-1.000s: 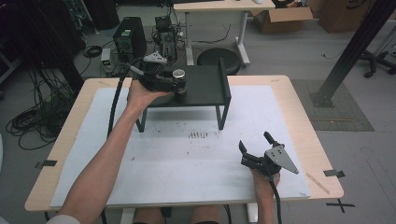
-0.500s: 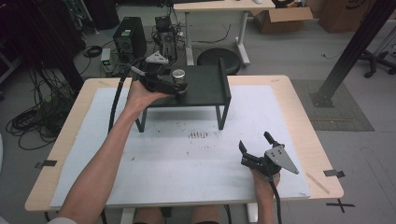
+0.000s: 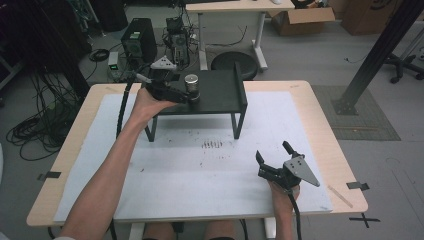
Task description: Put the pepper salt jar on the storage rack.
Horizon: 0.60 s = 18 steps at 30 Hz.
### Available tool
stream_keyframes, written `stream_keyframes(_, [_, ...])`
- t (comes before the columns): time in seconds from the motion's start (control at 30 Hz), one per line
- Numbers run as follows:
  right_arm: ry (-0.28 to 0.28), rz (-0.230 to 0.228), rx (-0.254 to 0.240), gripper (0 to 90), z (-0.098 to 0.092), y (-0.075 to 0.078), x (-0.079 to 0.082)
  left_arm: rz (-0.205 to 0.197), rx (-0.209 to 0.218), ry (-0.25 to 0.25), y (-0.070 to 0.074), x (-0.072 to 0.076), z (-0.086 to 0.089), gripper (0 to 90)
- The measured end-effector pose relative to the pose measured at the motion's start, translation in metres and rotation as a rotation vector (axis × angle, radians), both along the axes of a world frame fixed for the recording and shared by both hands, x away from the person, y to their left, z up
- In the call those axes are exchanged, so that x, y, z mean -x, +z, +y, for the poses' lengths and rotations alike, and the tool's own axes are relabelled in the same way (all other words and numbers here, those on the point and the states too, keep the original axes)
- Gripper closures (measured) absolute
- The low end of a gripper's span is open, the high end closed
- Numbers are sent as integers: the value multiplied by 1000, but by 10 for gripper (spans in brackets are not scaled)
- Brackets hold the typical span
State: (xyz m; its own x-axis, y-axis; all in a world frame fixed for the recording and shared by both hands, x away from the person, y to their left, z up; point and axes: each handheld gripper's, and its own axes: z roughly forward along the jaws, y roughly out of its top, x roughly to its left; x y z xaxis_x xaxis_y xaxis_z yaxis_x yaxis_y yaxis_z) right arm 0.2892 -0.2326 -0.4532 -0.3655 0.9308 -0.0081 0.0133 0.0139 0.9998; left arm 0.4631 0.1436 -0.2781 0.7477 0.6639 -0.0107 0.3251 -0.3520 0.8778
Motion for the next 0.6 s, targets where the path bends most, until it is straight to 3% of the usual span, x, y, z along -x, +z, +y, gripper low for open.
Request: stream_keyframes(0.6, [0,1,2,33,0,0,0,-69,7,-2,28,30,26,45])
